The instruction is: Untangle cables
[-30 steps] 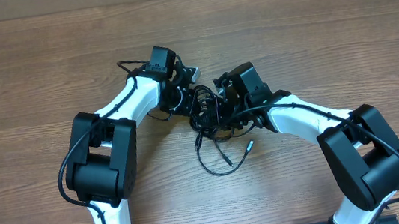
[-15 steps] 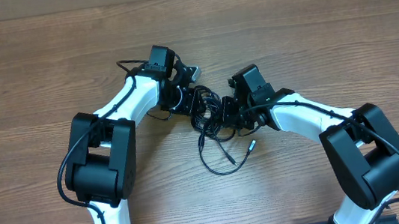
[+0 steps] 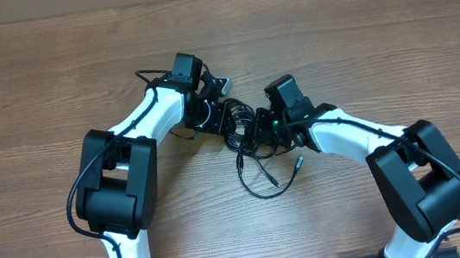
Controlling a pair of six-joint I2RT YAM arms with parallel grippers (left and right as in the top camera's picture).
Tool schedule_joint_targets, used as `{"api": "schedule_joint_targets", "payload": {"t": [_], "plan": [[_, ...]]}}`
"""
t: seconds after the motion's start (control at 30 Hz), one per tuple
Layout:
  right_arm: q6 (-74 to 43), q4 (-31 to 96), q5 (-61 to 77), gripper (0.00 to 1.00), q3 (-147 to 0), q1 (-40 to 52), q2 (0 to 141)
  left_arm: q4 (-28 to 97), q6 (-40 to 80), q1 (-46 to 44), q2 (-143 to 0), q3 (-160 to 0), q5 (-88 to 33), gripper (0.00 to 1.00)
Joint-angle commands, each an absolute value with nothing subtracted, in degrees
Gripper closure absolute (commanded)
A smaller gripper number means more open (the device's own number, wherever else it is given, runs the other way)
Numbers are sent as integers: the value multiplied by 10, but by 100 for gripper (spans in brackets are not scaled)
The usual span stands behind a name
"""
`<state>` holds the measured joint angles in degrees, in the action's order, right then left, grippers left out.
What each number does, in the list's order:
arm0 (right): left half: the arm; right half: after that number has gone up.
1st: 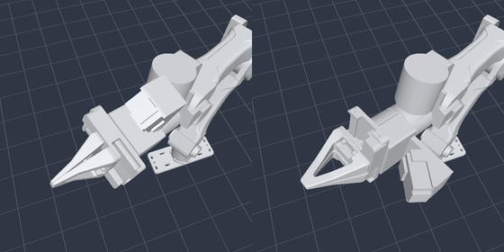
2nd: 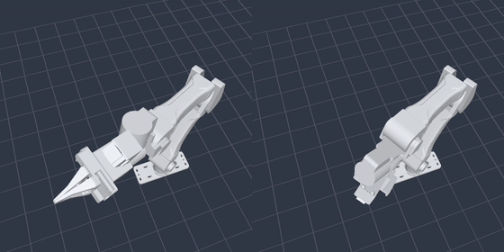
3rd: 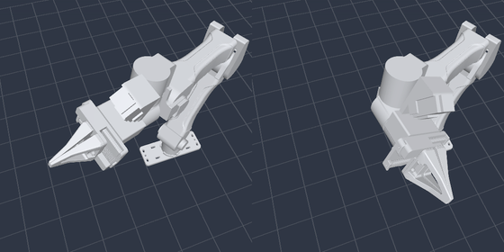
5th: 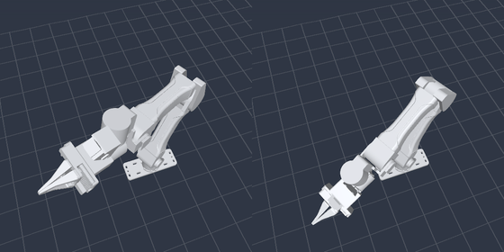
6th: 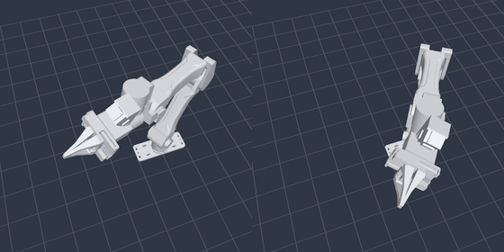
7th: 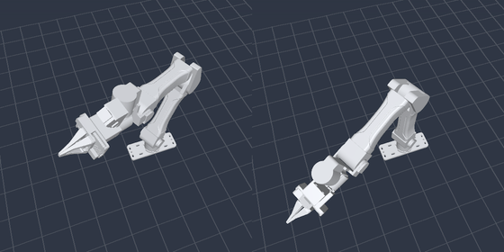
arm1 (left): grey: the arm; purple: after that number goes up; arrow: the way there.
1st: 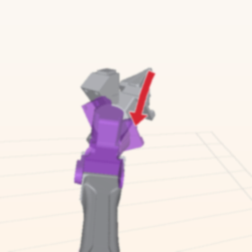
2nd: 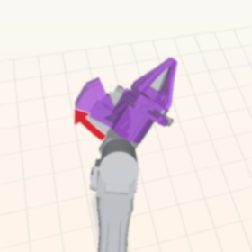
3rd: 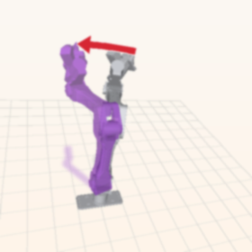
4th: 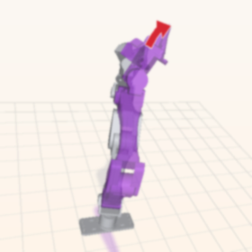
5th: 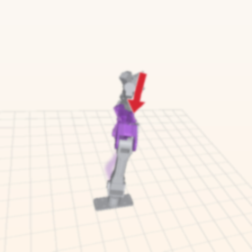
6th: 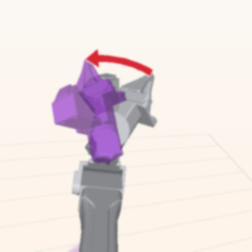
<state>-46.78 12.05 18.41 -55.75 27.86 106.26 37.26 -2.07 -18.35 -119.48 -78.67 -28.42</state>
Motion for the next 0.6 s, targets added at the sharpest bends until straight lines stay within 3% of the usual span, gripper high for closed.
{"api": "schedule_joint_targets", "payload": {"t": [0.0,0.37,0.57], "plan": [[-485,120,130,87,-555,294,1065,375,-32,-200,-1207,-779,-261,64],[-486,117,106,95,-555,299,1065,374,-3,-214,-1207,-779,-204,66],[-463,117,181,96,-556,296,1065,365,1,-215,-1207,-779,-171,65]]}}
